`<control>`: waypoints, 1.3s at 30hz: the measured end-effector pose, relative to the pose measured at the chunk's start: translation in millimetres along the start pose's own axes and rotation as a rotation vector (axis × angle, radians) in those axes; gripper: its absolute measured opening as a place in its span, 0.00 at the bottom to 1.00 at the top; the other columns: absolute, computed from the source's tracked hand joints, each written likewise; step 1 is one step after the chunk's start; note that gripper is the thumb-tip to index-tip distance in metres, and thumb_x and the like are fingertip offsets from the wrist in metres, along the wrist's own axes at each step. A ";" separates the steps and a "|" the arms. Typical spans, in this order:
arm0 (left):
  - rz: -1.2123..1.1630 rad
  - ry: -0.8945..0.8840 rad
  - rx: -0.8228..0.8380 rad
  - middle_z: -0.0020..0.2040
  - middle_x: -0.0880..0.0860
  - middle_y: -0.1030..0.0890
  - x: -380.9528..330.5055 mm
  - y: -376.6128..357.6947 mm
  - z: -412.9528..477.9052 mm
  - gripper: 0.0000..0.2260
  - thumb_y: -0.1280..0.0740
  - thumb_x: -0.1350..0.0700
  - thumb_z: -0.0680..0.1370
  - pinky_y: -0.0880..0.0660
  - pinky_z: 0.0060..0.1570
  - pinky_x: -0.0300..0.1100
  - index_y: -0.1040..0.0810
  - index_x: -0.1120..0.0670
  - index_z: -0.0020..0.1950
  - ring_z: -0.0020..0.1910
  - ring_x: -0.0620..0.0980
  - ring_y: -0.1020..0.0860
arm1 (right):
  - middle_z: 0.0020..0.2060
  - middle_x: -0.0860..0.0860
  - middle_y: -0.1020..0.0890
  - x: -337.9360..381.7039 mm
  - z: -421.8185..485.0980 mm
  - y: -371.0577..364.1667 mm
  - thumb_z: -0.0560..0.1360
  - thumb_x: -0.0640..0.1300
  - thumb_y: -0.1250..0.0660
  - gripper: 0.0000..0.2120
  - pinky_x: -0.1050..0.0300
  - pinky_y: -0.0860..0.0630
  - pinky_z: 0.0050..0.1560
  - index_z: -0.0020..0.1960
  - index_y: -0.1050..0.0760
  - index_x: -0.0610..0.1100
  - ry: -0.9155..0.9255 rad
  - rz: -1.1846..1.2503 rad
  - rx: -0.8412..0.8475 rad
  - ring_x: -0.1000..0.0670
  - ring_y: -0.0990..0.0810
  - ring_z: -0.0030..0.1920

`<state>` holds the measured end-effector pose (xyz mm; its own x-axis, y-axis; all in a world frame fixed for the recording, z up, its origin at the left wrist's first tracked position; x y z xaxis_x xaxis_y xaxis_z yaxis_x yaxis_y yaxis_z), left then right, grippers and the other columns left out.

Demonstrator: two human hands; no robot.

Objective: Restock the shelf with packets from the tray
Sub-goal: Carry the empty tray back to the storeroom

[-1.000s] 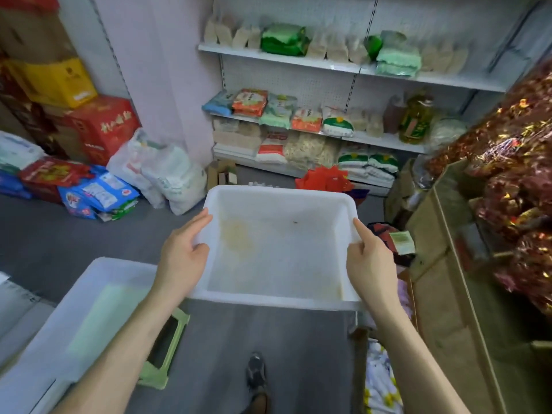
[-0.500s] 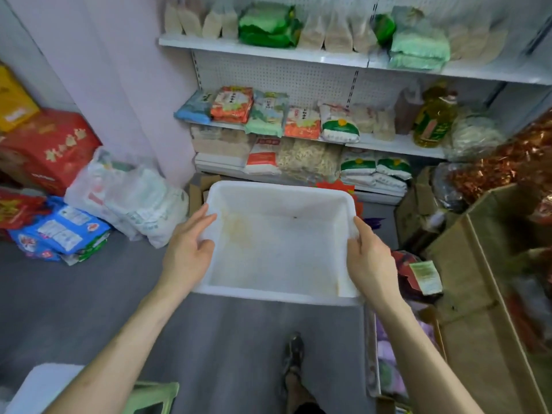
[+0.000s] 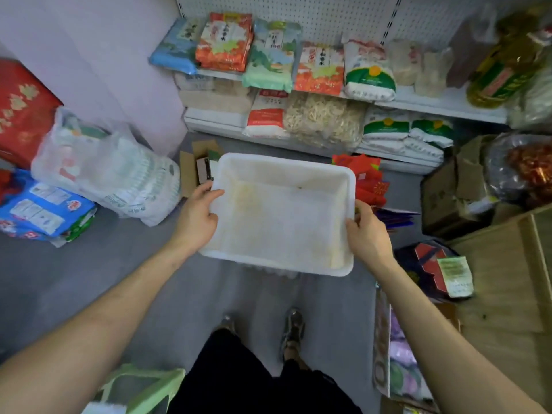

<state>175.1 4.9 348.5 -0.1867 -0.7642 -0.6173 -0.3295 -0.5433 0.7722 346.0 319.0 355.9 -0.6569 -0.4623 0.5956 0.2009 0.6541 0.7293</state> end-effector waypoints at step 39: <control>-0.367 0.390 0.593 0.83 0.42 0.42 241.4 -247.2 233.3 0.24 0.33 0.63 0.78 0.36 0.78 0.55 0.25 0.46 0.73 0.80 0.48 0.40 | 0.68 0.53 0.23 -136.1 214.0 -296.7 0.75 0.39 0.38 0.31 0.41 0.25 0.68 0.77 0.33 0.54 -0.521 0.339 0.207 0.45 0.24 0.66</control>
<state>-4.5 35.8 -26.4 0.3303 -0.6987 -0.6346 -0.7652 -0.5919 0.2534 220.3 315.9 -13.6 -0.8582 0.1063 0.5021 0.3489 0.8383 0.4189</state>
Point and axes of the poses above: each hand's wrist, its own z-axis towards the middle knuckle, its own y-axis out of the back of the hand, x = y × z, the point moved 3 cm from there along z, towards the middle knuckle
